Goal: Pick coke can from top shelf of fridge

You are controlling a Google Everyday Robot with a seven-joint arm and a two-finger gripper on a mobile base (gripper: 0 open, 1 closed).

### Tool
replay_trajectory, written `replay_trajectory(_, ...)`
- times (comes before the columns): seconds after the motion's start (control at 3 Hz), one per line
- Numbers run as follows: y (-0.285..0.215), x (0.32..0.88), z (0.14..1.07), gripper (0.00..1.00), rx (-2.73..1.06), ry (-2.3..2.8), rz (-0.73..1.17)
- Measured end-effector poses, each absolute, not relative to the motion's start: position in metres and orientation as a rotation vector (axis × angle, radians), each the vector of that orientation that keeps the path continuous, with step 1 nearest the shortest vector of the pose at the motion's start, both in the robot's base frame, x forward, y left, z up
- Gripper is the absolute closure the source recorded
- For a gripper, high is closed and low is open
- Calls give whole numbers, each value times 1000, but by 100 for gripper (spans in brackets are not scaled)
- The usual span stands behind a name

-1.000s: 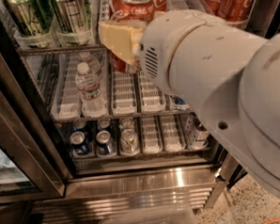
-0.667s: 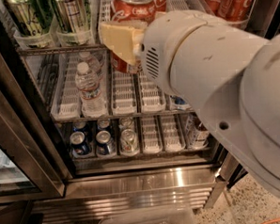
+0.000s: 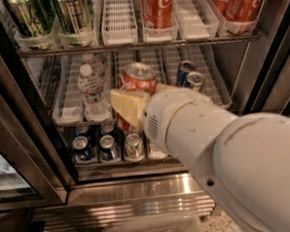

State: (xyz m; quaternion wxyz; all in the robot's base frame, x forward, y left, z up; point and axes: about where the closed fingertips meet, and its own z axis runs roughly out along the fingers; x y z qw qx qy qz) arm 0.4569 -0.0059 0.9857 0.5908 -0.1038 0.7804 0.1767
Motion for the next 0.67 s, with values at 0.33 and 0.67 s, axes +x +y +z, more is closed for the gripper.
replay_trajectory(0.33,-1,462,971,100,-200,1846,462)
replay_trajectory(0.67,-1,462,971,100,-200,1846,463)
